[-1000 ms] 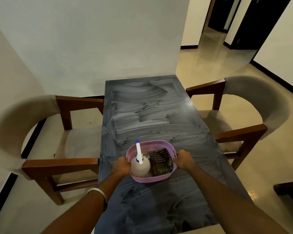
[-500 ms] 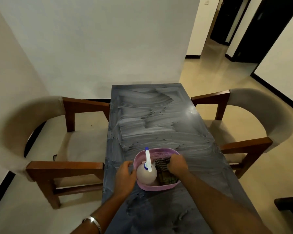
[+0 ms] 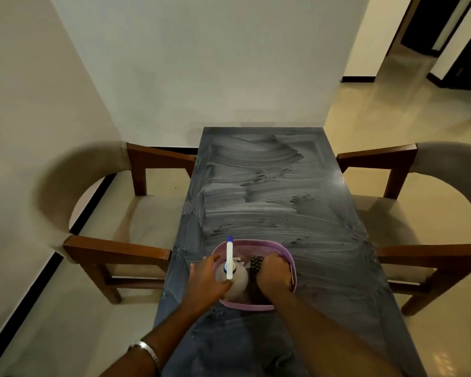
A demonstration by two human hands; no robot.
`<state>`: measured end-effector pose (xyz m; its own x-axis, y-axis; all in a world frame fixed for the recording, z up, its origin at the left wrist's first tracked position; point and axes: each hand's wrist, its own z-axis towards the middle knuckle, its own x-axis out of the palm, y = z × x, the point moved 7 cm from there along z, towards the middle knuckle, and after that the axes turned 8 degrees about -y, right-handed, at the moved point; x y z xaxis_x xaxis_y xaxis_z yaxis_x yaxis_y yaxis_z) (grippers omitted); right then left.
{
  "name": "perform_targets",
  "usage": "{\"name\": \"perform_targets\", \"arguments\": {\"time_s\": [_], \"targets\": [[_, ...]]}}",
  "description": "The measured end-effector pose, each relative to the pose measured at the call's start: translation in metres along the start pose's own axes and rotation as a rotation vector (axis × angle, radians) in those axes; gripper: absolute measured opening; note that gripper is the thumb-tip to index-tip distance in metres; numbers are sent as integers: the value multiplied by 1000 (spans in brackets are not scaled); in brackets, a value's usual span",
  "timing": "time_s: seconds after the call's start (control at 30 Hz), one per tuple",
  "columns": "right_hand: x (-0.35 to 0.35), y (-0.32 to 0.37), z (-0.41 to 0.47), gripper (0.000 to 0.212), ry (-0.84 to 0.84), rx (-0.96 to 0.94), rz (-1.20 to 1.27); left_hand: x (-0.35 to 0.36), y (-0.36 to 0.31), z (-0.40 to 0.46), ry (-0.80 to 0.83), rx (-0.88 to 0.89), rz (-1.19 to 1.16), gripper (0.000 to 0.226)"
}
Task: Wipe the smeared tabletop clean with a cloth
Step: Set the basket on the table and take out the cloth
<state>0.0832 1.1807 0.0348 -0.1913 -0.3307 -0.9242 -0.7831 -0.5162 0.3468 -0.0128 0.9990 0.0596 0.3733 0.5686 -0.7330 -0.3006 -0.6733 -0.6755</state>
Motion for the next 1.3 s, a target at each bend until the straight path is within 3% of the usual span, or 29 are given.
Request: {"name": "perform_targets", "arguments": {"time_s": [0.07,0.2,0.33,0.43,0.6,0.8,0.97,1.07,1.17,1.3], "targets": [[3,0,-1,25,6,-19,-1,5,-4,-2,-13,41,120,77],[9,-6,-4,46,57,-29,-12,15,-10,-5,6,52,104,87],[21,-8,-4,45,119,-114,49,15,-12,-6,-31,111,170,86],[12,-9,0,29,42,-144,-19,16,-12,-1,-55,104,185,85],[-16,-7,3,31,60,-99,191,19,-13,3,-79,167,193,71],[-30,-11,-2,16,125,128,556,19,-25,5,-61,169,50,57],[-32,-24,-10,24,172,453,938,16,-34,3,-66,109,-179,40],[-28,-28,-15,23,225,611,1032,18,-33,-1,-80,78,-281,34],[-23,-29,-18,23,268,677,1105,21,-32,-1,-66,49,-361,31],[-16,-27,-19,26,339,673,1173,19,-30,1,-68,-1,-401,45]]}}
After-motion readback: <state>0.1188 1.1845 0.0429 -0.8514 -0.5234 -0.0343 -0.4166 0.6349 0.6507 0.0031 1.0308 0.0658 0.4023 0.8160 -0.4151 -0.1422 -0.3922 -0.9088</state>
